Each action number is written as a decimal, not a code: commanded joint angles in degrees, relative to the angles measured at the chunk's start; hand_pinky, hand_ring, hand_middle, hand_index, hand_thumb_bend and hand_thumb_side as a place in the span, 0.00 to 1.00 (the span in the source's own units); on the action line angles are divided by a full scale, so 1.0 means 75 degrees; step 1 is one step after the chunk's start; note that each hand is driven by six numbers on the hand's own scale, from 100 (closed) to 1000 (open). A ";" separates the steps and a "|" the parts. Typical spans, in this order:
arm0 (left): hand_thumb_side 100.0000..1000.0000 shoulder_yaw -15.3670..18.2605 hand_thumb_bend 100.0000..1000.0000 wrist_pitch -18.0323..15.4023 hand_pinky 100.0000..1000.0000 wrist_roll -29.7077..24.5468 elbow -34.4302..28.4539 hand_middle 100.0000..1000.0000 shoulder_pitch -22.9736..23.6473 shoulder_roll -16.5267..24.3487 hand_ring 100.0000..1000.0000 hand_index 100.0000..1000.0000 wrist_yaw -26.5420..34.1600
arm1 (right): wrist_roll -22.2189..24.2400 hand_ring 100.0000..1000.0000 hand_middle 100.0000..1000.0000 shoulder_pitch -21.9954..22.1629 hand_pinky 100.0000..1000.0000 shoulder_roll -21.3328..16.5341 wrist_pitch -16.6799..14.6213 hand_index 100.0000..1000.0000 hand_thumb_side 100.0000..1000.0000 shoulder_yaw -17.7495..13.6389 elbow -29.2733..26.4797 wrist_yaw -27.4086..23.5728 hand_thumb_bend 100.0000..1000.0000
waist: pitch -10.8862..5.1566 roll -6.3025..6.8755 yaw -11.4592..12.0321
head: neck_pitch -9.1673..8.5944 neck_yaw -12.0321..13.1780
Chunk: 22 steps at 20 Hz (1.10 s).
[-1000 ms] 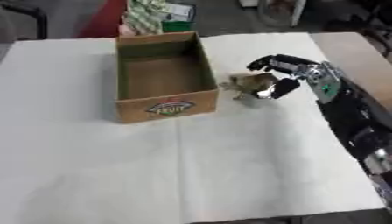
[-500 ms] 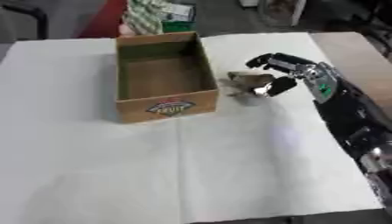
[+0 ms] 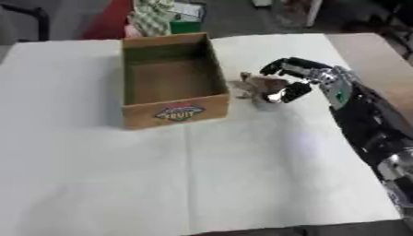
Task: Pick up objects on the table and place them in the box.
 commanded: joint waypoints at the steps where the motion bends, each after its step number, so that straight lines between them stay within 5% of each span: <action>1: 0.79 -0.0004 0.00 -0.0008 0.53 -0.0019 -0.0127 0.64 -0.0081 0.0078 0.74 0.69 0.0011 | 0.0048 0.82 0.76 -0.0120 0.77 -0.0190 0.0012 0.86 0.33 -0.0026 -0.0021 0.0127 0.27 | -0.0094 -0.0007 0.0010 | -0.0046 -0.0025; 12: 0.79 -0.0003 0.00 -0.0010 0.53 -0.0020 -0.0125 0.64 -0.0078 0.0073 0.74 0.69 0.0017 | -0.0056 0.59 0.57 -0.0092 0.50 -0.0174 0.0134 0.72 0.10 -0.0021 -0.0051 0.0394 0.15 | -0.0090 -0.0001 0.0009 | -0.0031 -0.0042; 17: 0.79 -0.0002 0.00 -0.0010 0.53 -0.0020 -0.0121 0.64 -0.0074 0.0073 0.74 0.69 0.0017 | -0.0398 0.46 0.46 -0.0071 0.36 -0.0184 0.0209 0.62 0.06 -0.0042 -0.0093 0.0588 0.00 | -0.0095 -0.0001 0.0005 | -0.0032 -0.0046; 22: 0.79 0.0000 0.00 -0.0011 0.53 -0.0018 -0.0119 0.64 -0.0073 0.0070 0.74 0.69 0.0017 | -0.0959 0.33 0.33 -0.0043 0.20 -0.0186 0.0263 0.48 0.04 -0.0063 -0.0131 0.0773 0.00 | -0.0091 0.0002 0.0000 | -0.0027 -0.0044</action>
